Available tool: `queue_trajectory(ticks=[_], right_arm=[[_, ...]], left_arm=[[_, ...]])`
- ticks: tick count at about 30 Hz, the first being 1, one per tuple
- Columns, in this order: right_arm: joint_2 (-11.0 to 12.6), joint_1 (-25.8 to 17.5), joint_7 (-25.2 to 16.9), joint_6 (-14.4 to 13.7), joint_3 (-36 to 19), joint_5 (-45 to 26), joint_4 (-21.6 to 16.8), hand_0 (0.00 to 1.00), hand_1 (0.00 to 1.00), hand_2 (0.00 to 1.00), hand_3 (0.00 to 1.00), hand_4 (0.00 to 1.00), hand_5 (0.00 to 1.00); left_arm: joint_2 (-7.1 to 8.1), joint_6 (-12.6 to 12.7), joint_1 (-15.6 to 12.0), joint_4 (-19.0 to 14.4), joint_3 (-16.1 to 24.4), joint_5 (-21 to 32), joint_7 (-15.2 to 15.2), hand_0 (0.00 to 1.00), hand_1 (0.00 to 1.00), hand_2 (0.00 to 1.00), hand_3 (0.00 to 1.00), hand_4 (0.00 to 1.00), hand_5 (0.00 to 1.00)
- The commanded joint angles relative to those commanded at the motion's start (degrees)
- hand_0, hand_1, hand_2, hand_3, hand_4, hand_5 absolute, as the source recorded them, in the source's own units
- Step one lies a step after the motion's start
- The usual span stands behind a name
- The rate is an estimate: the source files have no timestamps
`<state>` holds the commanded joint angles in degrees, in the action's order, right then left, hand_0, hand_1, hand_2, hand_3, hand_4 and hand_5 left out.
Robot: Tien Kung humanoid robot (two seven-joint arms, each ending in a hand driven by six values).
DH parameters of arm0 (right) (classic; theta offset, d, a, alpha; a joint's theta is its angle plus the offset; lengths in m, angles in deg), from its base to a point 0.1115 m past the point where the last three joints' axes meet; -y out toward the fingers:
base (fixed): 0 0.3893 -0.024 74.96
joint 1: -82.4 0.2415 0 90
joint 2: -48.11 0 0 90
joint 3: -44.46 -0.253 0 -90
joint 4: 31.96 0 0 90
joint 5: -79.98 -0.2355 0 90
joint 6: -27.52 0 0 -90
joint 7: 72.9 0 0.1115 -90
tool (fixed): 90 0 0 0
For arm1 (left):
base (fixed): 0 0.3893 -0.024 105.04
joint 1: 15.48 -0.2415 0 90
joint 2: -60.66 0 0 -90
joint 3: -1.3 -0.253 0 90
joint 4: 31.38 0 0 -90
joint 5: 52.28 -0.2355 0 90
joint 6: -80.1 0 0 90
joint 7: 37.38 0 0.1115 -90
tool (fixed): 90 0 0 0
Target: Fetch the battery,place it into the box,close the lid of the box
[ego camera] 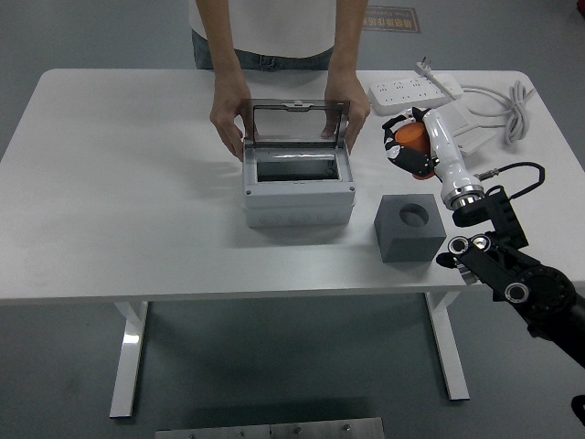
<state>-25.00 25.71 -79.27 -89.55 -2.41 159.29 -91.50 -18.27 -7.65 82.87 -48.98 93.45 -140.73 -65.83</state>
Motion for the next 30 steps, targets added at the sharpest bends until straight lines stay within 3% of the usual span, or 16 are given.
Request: queue_trajectory(ticks=[9, 14, 21, 30], right_arm=[[-2.0, 5.4, 12.5, 7.9, 1.5, 20.3, 0.2, 0.228, 0.238, 0.352, 0.352, 0.070, 0.002], [-3.5, 8.2, 17.5, 9.9, 4.1, 30.0, 0.2, 0.222, 0.237, 0.351, 0.347, 0.053, 0.002], [-6.8, 11.9, 19.3, 11.2, 9.3, 38.2, 2.4, 0.203, 0.233, 0.338, 0.333, 0.024, 0.002], [-9.4, 14.0, 19.0, 11.3, 14.4, 35.8, 7.6, 0.190, 0.234, 0.329, 0.322, 0.011, 0.002]], left_arm=[[0.10, 0.1, -0.3, -0.1, -0.1, 0.4, -0.4, 0.530, 0.701, 0.545, 0.526, 0.516, 0.011], [0.28, 0.1, -0.3, -0.3, 0.0, 0.4, -0.7, 0.530, 0.701, 0.545, 0.526, 0.513, 0.011], [0.60, 0.1, 0.0, -0.5, 0.2, 0.0, -0.9, 0.530, 0.700, 0.545, 0.525, 0.507, 0.009], [0.93, 0.0, 0.4, -0.5, 0.4, -0.5, -0.9, 0.529, 0.698, 0.544, 0.524, 0.497, 0.002]])
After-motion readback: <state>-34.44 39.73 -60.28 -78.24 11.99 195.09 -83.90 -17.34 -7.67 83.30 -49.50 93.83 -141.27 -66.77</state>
